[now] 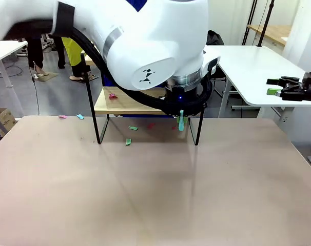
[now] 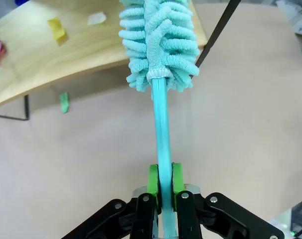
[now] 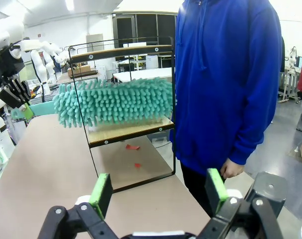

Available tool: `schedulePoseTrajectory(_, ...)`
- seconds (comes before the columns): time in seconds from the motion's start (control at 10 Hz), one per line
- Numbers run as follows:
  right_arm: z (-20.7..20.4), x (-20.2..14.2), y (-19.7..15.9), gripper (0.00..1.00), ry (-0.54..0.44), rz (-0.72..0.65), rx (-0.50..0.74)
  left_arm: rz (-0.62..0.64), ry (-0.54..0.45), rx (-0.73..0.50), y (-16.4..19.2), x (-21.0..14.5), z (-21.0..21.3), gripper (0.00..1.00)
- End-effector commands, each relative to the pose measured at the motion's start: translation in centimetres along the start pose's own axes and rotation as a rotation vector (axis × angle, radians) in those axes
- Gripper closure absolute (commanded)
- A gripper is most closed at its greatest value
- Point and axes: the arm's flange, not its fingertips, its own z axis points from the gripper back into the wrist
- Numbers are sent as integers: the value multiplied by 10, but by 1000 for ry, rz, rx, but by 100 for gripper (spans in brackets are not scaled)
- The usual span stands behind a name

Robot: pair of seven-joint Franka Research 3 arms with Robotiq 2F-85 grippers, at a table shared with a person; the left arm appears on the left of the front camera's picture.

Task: Clean the shelf.
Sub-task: Clean the specific section of the Shelf indicated by the human with the Duster.

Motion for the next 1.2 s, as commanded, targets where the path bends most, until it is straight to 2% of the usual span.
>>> schedulePoseTrajectory(0.0, -1, 3, 1, 0, 11, -6, -2, 56, -47, -18, -11, 17, -14, 87)
schedulePoseTrajectory(0.3, -1, 3, 1, 0, 11, -6, -2, 86, -10, -4, -10, 21, -39, 87)
schedulePoseTrajectory(0.8, -1, 3, 1, 0, 11, -6, -2, 66, 16, -3, -1, 21, -43, 87)
schedulePoseTrajectory(0.9, -1, 3, 1, 0, 11, -6, -2, 60, 50, 66, 15, 21, -41, 87)
schedulePoseTrajectory(1.1, -1, 3, 1, 0, 11, -6, -2, 67, 110, 122, 48, 10, -34, 87)
